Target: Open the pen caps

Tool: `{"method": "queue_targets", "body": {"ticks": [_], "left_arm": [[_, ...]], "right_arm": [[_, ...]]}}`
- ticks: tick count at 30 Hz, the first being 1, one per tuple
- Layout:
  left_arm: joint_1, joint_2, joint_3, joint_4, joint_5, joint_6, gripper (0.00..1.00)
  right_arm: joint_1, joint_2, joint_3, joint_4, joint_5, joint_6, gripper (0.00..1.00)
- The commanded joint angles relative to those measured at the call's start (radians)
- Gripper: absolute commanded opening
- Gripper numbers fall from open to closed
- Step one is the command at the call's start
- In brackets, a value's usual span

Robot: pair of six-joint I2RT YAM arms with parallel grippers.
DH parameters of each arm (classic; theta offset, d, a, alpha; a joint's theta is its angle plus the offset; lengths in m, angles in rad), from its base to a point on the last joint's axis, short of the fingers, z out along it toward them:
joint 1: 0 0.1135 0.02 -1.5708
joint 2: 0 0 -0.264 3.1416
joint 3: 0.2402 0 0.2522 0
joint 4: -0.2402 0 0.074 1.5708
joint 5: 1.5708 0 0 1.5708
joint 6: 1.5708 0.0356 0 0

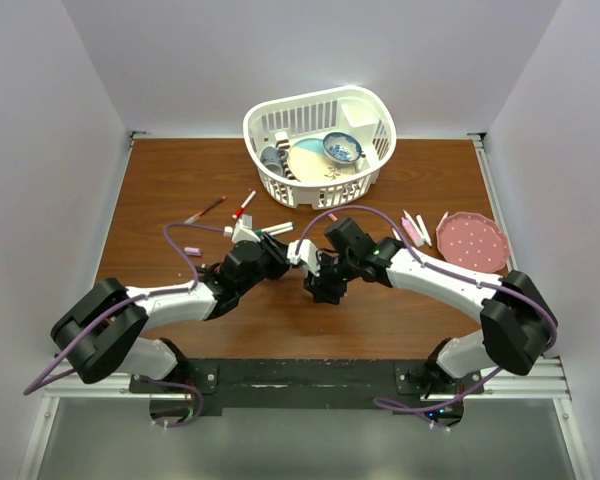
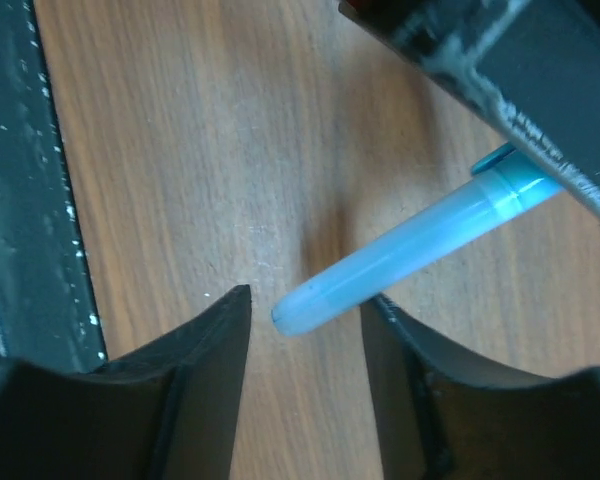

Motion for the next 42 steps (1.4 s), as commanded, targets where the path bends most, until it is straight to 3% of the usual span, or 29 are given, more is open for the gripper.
{"method": "queue_targets", "body": {"ticks": [1,8,13,17,19,25,28,29,32,42], "left_arm": [[0.009,-0.035,-0.013,0.184,0.03,0.052,0.0],[0.007,-0.02,-0.082,0.401,0.056,0.13,0.0],[0.009,0.018,-0.11,0.521,0.102,0.186,0.0],[0.009,0.043,-0.115,0.575,0.113,0.195,0.0],[0.009,0.058,-0.116,0.598,0.12,0.196,0.0],[0.009,0.064,-0.13,0.653,0.122,0.199,0.0],[0.007,0.049,-0.121,0.598,0.107,0.202,0.0],[0.009,0.043,-0.112,0.539,0.1,0.212,0.18],[0.006,0.023,-0.064,0.411,0.097,0.238,0.41],[-0.014,0.014,0.068,0.141,0.053,0.267,0.48]], "right_arm": [[-0.04,0.004,0.035,0.03,-0.124,0.071,0.57],[-0.169,0.001,0.009,0.128,-0.339,0.28,0.73],[-0.191,0.009,-0.02,0.273,-0.268,0.572,0.76],[-0.189,0.038,-0.023,0.303,-0.253,0.689,0.71],[-0.189,0.047,-0.03,0.323,-0.267,0.717,0.61],[-0.2,0.037,-0.02,0.302,-0.242,0.664,0.0],[-0.2,0.011,-0.008,0.268,-0.181,0.59,0.0],[-0.2,0.006,-0.004,0.261,-0.164,0.576,0.0],[-0.198,-0.005,-0.004,0.244,-0.124,0.539,0.0],[-0.166,-0.006,-0.004,0.236,-0.027,0.484,0.0]]}}
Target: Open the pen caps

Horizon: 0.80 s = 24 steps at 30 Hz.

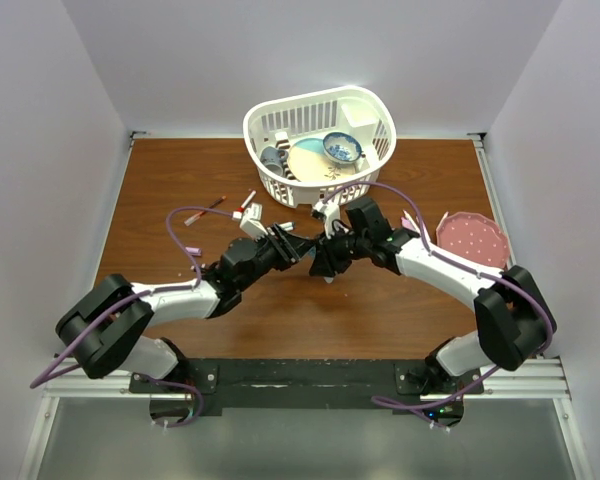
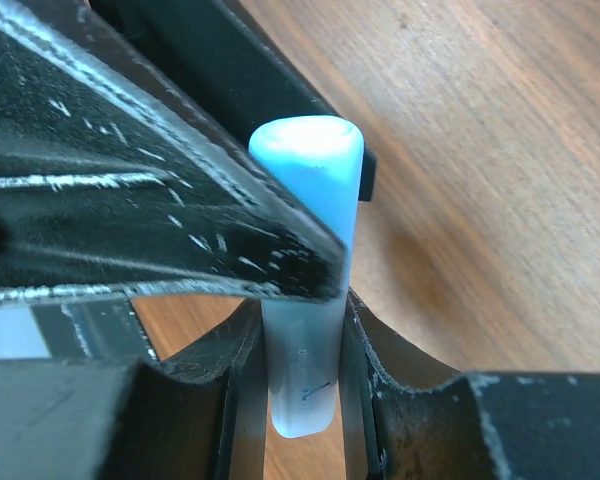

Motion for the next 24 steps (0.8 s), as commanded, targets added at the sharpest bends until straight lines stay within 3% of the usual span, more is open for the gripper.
{"method": "queue_targets", "body": {"ticks": [1,9,12,13,14,15,20,24], "left_arm": [[-0.017,-0.019,0.064,-0.118,-0.048,0.05,0.5],[-0.038,0.019,0.157,-0.265,-0.104,0.076,0.47],[-0.047,0.03,0.203,-0.343,-0.141,0.089,0.32],[-0.049,0.031,0.212,-0.379,-0.152,0.093,0.13],[-0.049,0.03,0.229,-0.397,-0.179,0.099,0.03],[-0.047,0.018,0.237,-0.417,-0.198,0.104,0.0],[0.012,-0.073,0.284,-0.557,-0.363,0.151,0.0],[0.19,-0.16,0.292,-0.58,-0.37,0.202,0.0]], "right_arm": [[0.022,-0.031,0.022,0.004,0.068,-0.051,0.0],[0.035,-0.032,0.022,0.006,0.116,-0.065,0.0],[0.039,-0.028,0.022,0.005,0.131,-0.066,0.0],[0.042,-0.025,0.022,0.004,0.142,-0.068,0.0],[0.045,-0.025,0.022,0.004,0.146,-0.066,0.0],[0.048,-0.02,0.022,0.0,0.151,-0.095,0.0],[0.077,-0.009,0.016,-0.015,0.159,-0.129,0.0],[0.091,0.003,0.011,-0.023,0.14,-0.141,0.0]]}}
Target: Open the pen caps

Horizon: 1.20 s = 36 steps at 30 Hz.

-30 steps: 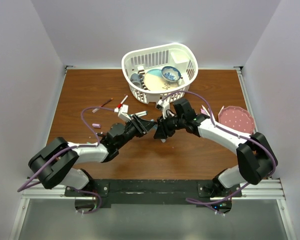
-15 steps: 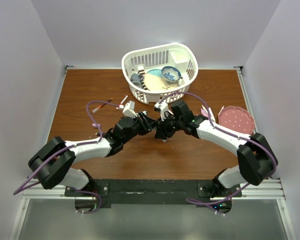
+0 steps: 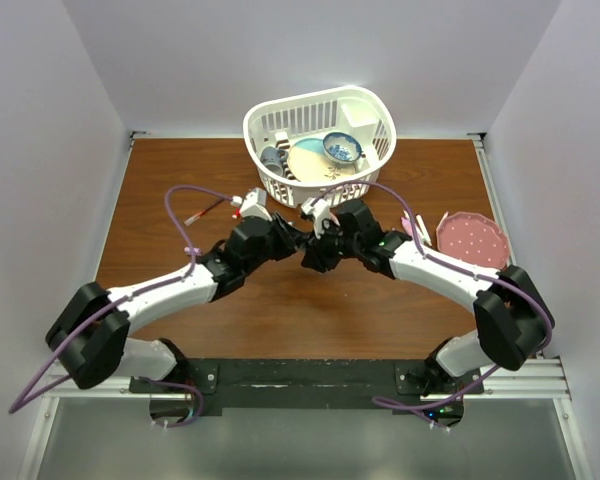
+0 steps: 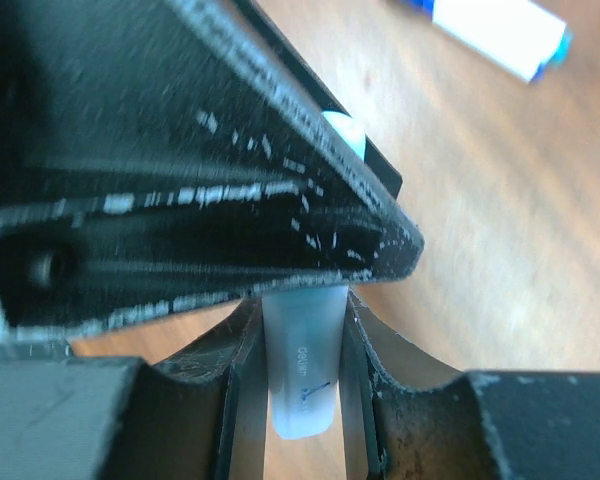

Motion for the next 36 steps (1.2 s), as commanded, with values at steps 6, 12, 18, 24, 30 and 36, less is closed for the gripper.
{"method": "queue_targets", "body": {"ticks": [6,12,18,24,30,36], "left_arm": [[0.425,-0.201,0.11,-0.115,-0.126,0.214,0.0],[0.491,-0.286,0.041,-0.255,-0.054,0.226,0.0],[0.5,-0.374,-0.167,-0.432,-0.138,0.096,0.0],[0.572,-0.381,-0.303,-0.402,-0.088,0.045,0.0],[0.617,-0.332,-0.32,-0.389,-0.092,0.043,0.03],[0.668,-0.28,-0.312,-0.394,-0.101,0.037,0.06]], "right_arm": [[0.018,-0.005,0.003,-0.107,-0.041,-0.065,0.0],[0.009,-0.006,0.045,-0.168,0.019,-0.152,0.0],[-0.131,-0.04,0.101,-0.333,-0.13,-0.335,0.0],[-0.16,-0.066,0.093,-0.337,-0.118,-0.341,0.0],[-0.172,-0.057,0.095,-0.34,-0.107,-0.341,0.0],[-0.189,-0.048,0.098,-0.342,-0.093,-0.341,0.0]]}}
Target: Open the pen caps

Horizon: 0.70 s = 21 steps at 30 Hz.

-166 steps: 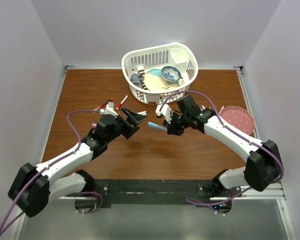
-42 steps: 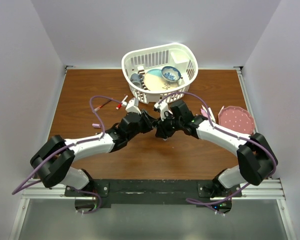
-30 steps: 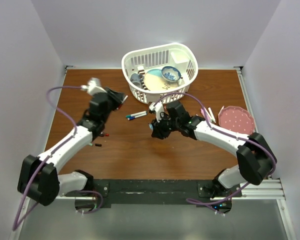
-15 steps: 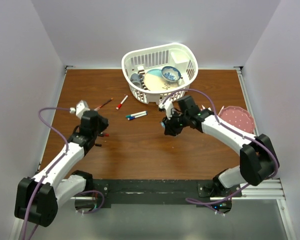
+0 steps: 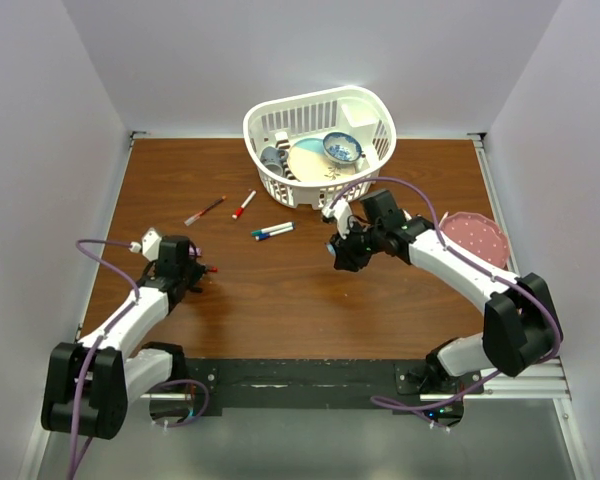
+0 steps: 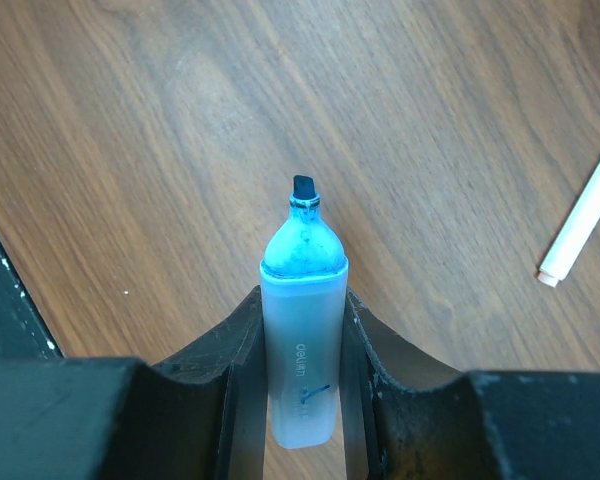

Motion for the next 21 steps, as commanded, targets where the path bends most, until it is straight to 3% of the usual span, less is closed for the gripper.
{"method": "queue_targets", "body": {"ticks": [1,4,8,14,17,18,21], "left_arm": [[0.04,0.025,0.01,0.033,-0.023,-0.015,0.07],[0.054,0.026,0.026,0.018,-0.026,-0.013,0.17],[0.057,0.011,0.038,-0.008,-0.036,-0.016,0.48],[0.058,-0.035,0.075,-0.079,-0.046,-0.028,0.62],[0.058,-0.102,0.093,-0.099,-0.035,-0.028,0.67],[0.058,-0.119,0.111,-0.105,-0.03,-0.022,0.69],[0.058,-0.167,0.156,-0.116,0.017,0.017,0.76]], "right_arm": [[-0.019,-0.003,0.038,-0.013,0.001,-0.014,0.0],[-0.039,-0.008,0.038,-0.013,0.007,-0.014,0.0],[-0.067,-0.008,0.038,-0.013,0.012,-0.011,0.0],[-0.139,0.007,0.043,-0.007,0.067,0.016,0.0],[-0.174,0.013,0.026,0.047,0.204,0.074,0.02],[-0.18,0.021,0.02,0.065,0.313,0.088,0.04],[-0.217,0.062,0.023,0.086,0.407,0.107,0.05]]}}
